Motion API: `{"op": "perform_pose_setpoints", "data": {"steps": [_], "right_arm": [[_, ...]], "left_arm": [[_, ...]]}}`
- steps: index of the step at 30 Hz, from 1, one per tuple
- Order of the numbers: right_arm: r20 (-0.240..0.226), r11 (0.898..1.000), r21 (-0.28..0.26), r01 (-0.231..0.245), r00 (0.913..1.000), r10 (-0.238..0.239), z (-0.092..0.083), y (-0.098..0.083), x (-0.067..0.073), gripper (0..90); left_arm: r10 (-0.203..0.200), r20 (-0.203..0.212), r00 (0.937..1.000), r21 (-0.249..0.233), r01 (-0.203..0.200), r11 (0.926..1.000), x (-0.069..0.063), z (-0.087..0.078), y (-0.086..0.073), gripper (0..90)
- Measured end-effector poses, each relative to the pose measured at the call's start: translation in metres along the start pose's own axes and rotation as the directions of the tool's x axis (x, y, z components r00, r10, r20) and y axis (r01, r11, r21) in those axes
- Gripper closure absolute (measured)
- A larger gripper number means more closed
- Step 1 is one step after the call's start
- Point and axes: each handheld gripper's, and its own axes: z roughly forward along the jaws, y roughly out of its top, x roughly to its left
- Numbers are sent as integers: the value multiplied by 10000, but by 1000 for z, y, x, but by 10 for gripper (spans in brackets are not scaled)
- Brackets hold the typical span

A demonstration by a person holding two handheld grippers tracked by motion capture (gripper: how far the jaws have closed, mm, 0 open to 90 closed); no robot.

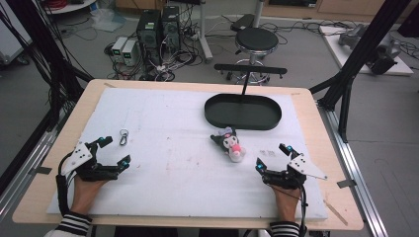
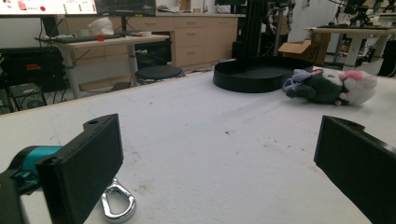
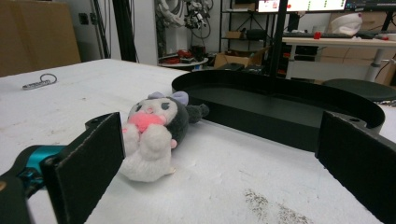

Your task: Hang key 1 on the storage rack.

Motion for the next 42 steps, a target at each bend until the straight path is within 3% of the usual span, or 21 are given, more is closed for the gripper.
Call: {"op": "perform_pose_setpoints", "data": {"steps": [24,25,30,35,36,42], "right_arm": [[30,9994,-70,-346,9994,346,-1,1,-3,8],[150,9994,181,-300,9994,297,-2,3,-4,8],[190,9992,196,-357,9992,353,-2,15,-5,8],[126,9960,856,-238,9997,228,2,32,-5,8],[4,9918,1269,-174,9998,175,5,39,-4,8],[-422,9792,2017,211,9990,-128,14,53,3,9]], "left_arm": [[34,-40,10000,34,-34,10000,0,0,0,17],[20,-48,10000,22,-20,10000,0,0,0,17],[-37,-41,10000,-8,37,10000,0,0,0,17],[18,-37,10000,24,-18,10000,0,0,0,17],[-32,-49,10000,-7,32,10000,0,0,0,17],[-25,-38,10000,-11,25,10000,0,0,0,17]]}}
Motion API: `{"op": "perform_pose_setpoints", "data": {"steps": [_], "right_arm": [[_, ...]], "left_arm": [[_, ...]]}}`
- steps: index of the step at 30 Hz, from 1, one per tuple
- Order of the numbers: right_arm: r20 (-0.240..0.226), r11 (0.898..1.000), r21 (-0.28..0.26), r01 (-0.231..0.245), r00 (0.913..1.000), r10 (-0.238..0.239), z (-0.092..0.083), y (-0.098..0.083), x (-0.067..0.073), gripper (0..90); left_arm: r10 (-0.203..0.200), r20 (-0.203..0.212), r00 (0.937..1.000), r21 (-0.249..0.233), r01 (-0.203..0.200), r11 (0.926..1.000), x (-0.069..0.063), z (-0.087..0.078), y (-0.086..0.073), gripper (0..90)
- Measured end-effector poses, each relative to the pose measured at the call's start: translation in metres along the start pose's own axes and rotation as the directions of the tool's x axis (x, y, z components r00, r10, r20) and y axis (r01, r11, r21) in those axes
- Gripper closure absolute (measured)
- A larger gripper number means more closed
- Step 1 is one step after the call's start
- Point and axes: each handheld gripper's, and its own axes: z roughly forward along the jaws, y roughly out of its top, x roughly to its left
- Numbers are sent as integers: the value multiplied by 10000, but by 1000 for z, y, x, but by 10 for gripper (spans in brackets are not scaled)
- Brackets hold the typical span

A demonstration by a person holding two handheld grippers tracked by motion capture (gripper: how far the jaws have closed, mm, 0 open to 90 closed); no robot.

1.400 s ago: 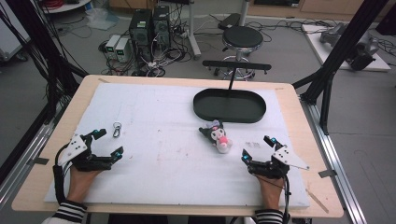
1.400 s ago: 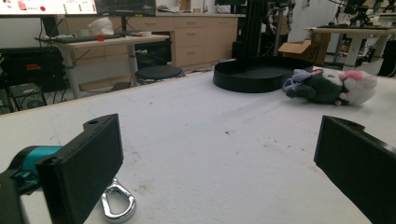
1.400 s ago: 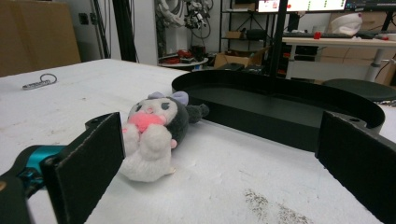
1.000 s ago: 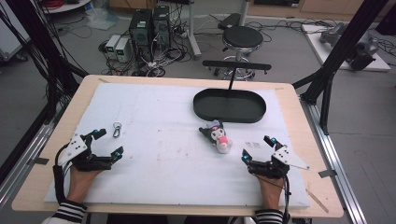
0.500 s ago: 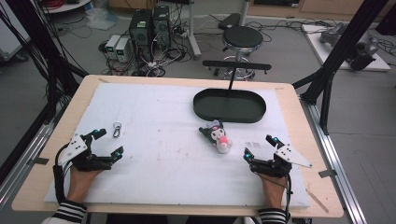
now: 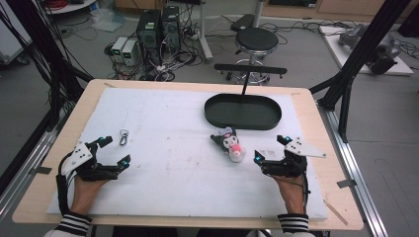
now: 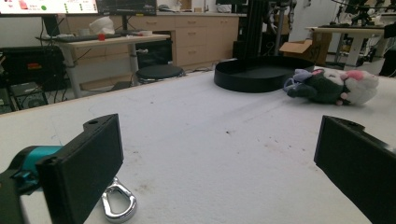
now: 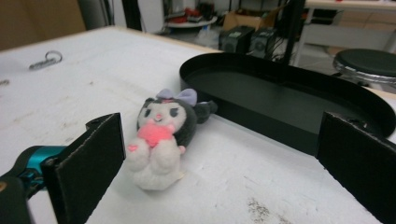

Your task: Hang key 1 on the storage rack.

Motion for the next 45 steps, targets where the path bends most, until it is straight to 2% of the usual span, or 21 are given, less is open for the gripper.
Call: {"op": "perform_pose_setpoints", "data": {"steps": [4,5,9,14,15,16,17,19,22,24,28,32,34,37,38,39,40,41,42,43,45], "right_arm": [[-335,9971,691,329,9990,-306,10,14,4,8],[-335,9971,691,329,9990,-306,10,14,4,8],[-509,9895,1373,460,9979,-393,18,24,7,9],[-669,9788,1906,745,9958,-628,25,32,11,9],[-803,9704,2218,950,9936,-789,30,36,13,9],[-803,9704,2218,950,9936,-789,30,36,13,9],[-992,9620,2526,1040,9918,-812,35,38,14,9],[-1037,9586,2633,1089,9910,-841,36,38,15,9],[-1313,9379,3235,1254,9875,-868,46,40,18,9],[-1333,9339,3341,1275,9872,-871,48,40,19,9],[-1620,9112,3817,1550,9818,-991,57,43,21,9],[-1891,8900,4252,1646,9778,-905,68,46,24,9],[-1889,8797,4440,1702,9775,-937,71,46,24,9],[-1869,8750,4540,1684,9781,-913,75,45,25,9],[-1879,8694,4651,1669,9783,-873,76,45,25,9],[-1840,8594,4831,1675,9790,-874,78,45,26,9],[-1840,8594,4831,1675,9790,-874,78,45,26,9],[-1839,8545,4905,1710,9788,-903,80,45,26,9],[-1752,8417,5126,1698,9803,-911,83,44,27,9],[-1665,8357,5221,1703,9814,-960,84,45,27,9],[-1700,8328,5255,1742,9806,-979,86,44,27,9]], "left_arm": [[-9,4,10000,0,9,10000,0,0,0,17],[-9,4,10000,0,9,10000,0,0,0,17],[-1,4,10000,0,1,10000,0,0,0,17],[43,4,10000,28,-43,10000,0,0,0,17],[47,7,10000,35,-47,10000,0,0,0,17],[43,1,10000,36,-43,10000,0,0,0,17],[46,-4,10000,34,-46,10000,0,0,0,17],[68,13,10000,40,-68,10000,0,0,0,17],[63,16,10000,43,-63,10000,0,0,0,17],[54,10,10000,47,-54,10000,0,0,0,17],[70,29,10000,51,-70,10000,-1,0,0,17],[79,41,10000,51,-79,10000,0,0,0,17],[65,25,10000,43,-65,10000,-1,0,0,17],[74,24,10000,45,-74,10000,-1,0,0,17],[72,23,10000,43,-72,10000,-1,0,0,17],[66,33,10000,54,-66,10000,-1,0,0,17],[85,23,10000,50,-85,10000,0,0,0,17],[81,7,10000,39,-81,10000,0,0,0,17],[93,12,10000,37,-93,10000,0,0,0,17],[90,27,10000,58,-90,9999,0,0,0,17],[83,15,10000,42,-83,10000,0,0,0,17]]}}
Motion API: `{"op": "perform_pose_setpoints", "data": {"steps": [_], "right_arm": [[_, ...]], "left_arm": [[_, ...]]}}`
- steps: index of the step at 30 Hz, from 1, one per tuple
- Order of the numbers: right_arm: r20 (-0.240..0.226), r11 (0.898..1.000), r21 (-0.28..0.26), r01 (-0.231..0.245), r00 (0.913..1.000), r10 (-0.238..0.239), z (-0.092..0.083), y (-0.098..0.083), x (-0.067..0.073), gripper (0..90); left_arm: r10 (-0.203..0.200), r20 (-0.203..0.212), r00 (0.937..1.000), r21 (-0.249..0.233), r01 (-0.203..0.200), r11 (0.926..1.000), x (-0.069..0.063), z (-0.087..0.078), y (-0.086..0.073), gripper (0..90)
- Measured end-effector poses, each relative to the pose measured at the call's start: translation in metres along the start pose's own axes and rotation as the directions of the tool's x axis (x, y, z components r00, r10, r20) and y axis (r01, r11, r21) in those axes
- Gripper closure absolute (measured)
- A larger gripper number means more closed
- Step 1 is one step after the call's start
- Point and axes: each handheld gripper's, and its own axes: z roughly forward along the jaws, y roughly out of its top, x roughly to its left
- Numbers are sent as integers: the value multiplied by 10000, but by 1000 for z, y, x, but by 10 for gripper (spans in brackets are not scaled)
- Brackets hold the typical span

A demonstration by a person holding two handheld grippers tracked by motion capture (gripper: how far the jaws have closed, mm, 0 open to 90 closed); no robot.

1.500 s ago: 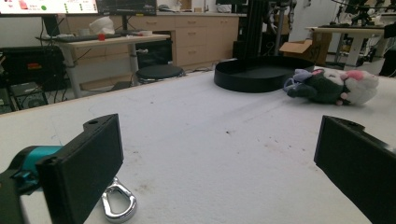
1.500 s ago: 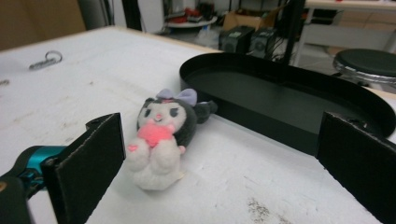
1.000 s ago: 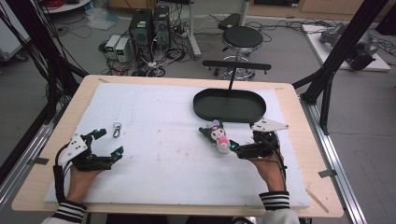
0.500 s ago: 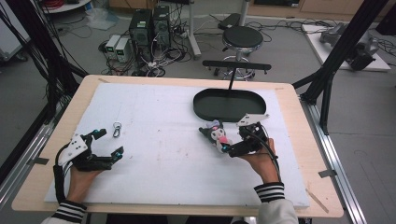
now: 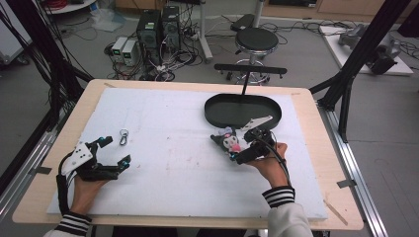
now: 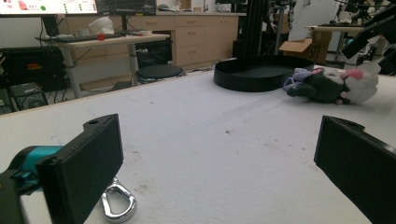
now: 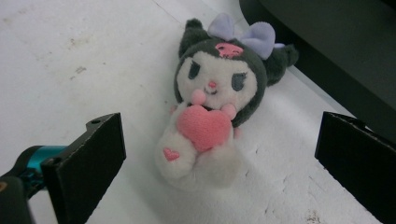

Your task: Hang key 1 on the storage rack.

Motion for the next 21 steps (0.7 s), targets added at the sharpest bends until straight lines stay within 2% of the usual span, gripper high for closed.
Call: {"op": "perform_pose_setpoints", "data": {"steps": [2,4,6,13,21], "right_arm": [[-103,9994,332,-125,9999,129,5,1,1,10],[-114,9991,408,-132,9998,136,7,2,1,14],[-204,9978,639,-171,9996,184,10,2,1,47],[-129,9922,1238,-141,9998,158,21,3,2,47],[-177,9861,1635,-280,9994,313,28,4,4,72]], "left_arm": [[2,15,10000,17,-2,10000,0,0,0,17],[6,14,10000,12,-6,10000,0,0,0,17],[-1,3,10000,3,1,10000,0,0,0,17],[8,14,10000,12,-8,10000,0,0,0,17],[1,1,10000,8,-1,10000,0,0,0,17]]}}
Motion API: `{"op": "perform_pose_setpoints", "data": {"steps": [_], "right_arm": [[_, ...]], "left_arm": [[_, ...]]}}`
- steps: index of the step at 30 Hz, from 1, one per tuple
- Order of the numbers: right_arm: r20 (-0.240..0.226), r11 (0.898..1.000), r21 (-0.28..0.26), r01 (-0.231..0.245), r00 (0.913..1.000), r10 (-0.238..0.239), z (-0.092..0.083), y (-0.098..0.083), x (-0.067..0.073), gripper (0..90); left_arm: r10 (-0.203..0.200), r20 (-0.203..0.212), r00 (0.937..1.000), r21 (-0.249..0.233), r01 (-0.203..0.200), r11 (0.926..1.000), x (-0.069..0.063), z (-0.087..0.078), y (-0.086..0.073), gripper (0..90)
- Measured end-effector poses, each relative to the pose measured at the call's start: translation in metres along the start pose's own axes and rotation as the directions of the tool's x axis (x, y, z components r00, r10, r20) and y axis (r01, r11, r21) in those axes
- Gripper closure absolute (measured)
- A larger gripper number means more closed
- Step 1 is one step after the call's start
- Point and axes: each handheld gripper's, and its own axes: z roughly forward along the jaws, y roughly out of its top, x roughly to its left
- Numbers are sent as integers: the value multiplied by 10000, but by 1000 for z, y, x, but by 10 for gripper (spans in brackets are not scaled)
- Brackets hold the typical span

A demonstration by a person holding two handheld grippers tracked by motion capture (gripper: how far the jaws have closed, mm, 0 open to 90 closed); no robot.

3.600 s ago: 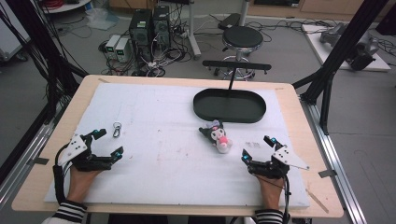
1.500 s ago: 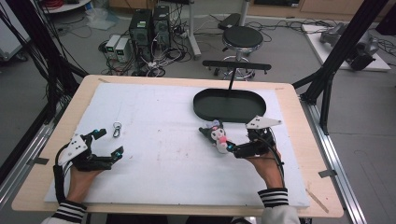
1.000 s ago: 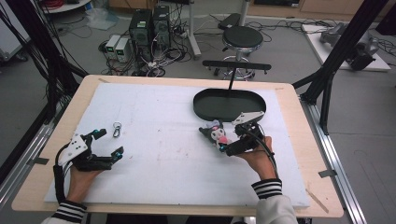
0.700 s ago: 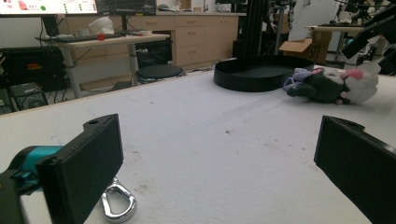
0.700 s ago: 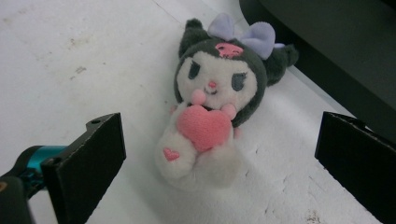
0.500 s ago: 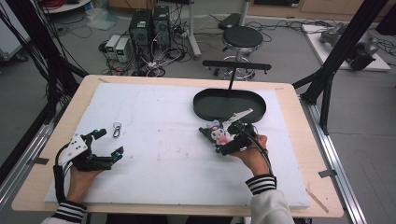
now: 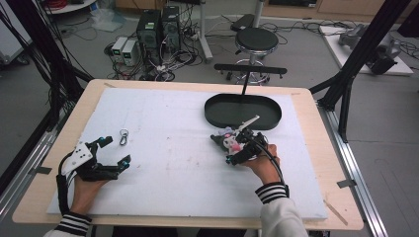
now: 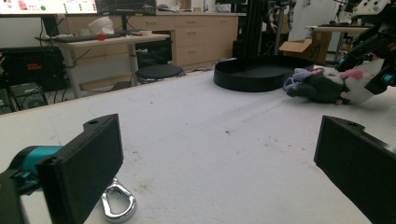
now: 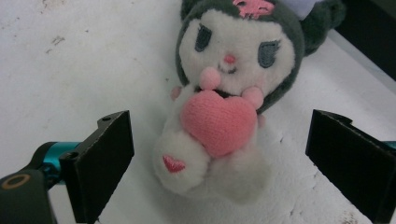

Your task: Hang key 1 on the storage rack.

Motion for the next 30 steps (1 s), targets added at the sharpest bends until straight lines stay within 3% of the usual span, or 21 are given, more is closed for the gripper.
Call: {"op": "perform_pose_setpoints", "data": {"steps": [1,7,11,17,30], "right_arm": [[6,9999,119,-2,10000,2,1,1,0,171],[-14,9996,266,-55,10000,56,3,2,-1,206],[-36,9988,436,-200,9998,201,5,2,-1,277],[-46,9964,767,-355,9993,359,6,2,0,494],[-122,9968,700,-377,9992,386,3,1,-1,544]], "left_arm": [[-9,-3,10000,-11,9,10000,0,0,0,17],[-5,-6,10000,-11,5,10000,0,0,0,17],[2,-4,10000,-4,-2,10000,0,0,0,17],[-5,-7,10000,-7,5,10000,0,0,0,17],[9,-10,10000,1,-9,10000,0,0,0,17]]}}
